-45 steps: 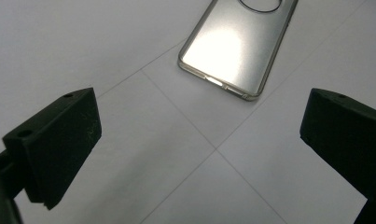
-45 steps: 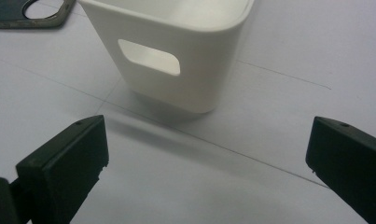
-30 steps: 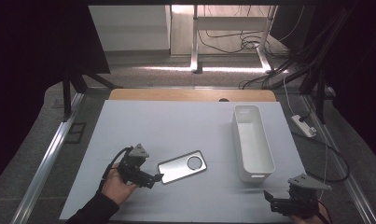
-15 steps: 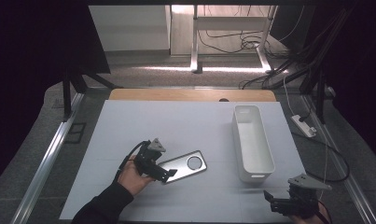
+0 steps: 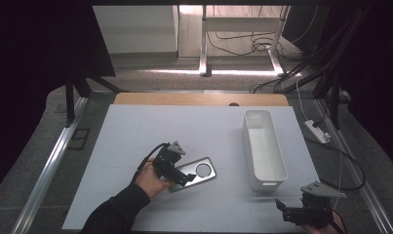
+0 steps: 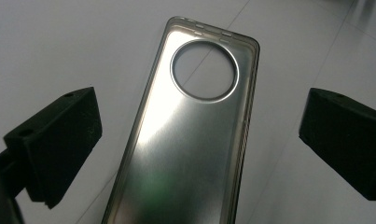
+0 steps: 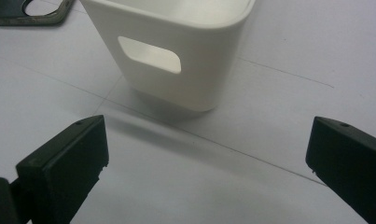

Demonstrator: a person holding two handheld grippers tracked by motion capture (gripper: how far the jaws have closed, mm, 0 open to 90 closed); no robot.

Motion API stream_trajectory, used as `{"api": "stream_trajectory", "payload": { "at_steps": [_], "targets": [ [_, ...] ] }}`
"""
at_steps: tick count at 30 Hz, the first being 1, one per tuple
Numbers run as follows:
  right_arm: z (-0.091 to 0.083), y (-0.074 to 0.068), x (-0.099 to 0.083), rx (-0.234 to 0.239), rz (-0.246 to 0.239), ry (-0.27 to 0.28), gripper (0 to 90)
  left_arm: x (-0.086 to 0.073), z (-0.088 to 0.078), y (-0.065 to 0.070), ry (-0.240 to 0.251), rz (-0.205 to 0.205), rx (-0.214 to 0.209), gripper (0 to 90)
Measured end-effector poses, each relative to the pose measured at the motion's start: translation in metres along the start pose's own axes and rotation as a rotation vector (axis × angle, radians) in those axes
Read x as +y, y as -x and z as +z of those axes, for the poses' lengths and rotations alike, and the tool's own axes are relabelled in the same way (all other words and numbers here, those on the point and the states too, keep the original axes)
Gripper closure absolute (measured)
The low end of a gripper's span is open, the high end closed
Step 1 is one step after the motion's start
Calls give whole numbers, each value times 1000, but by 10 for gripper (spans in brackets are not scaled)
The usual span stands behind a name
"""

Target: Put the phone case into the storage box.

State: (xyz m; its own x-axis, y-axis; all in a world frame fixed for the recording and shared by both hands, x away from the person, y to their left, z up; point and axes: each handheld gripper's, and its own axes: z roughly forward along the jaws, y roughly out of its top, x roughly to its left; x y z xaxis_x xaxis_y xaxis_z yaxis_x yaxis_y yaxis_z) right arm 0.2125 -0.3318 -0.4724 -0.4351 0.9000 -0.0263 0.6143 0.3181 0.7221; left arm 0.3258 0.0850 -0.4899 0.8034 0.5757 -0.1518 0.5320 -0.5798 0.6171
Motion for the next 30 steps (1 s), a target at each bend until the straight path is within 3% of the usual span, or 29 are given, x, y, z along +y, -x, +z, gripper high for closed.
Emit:
{"api": "stream_trajectory", "payload": {
  "at_steps": [8,11,17,19,20,21,27,30],
  "targets": [
    [0,0,0,1,1,-1,0,16,15,3,-12,25,3,5],
    [0,0,0,2,0,-2,0,21,22,4,-24,40,5,66],
    [1,0,0,5,-1,-5,0,28,30,5,-55,66,5,378],
    [1,0,0,6,-1,-5,0,29,31,5,-59,69,-6,492],
    [1,0,0,5,-1,-6,0,31,33,5,-63,74,-12,492],
    [1,0,0,6,0,-7,0,31,33,5,-67,76,-19,591],
    [1,0,0,6,-2,-10,0,35,39,2,-79,84,-43,865],
    [1,0,0,8,-1,-11,0,36,43,4,-82,98,-44,890]
  ]
}}
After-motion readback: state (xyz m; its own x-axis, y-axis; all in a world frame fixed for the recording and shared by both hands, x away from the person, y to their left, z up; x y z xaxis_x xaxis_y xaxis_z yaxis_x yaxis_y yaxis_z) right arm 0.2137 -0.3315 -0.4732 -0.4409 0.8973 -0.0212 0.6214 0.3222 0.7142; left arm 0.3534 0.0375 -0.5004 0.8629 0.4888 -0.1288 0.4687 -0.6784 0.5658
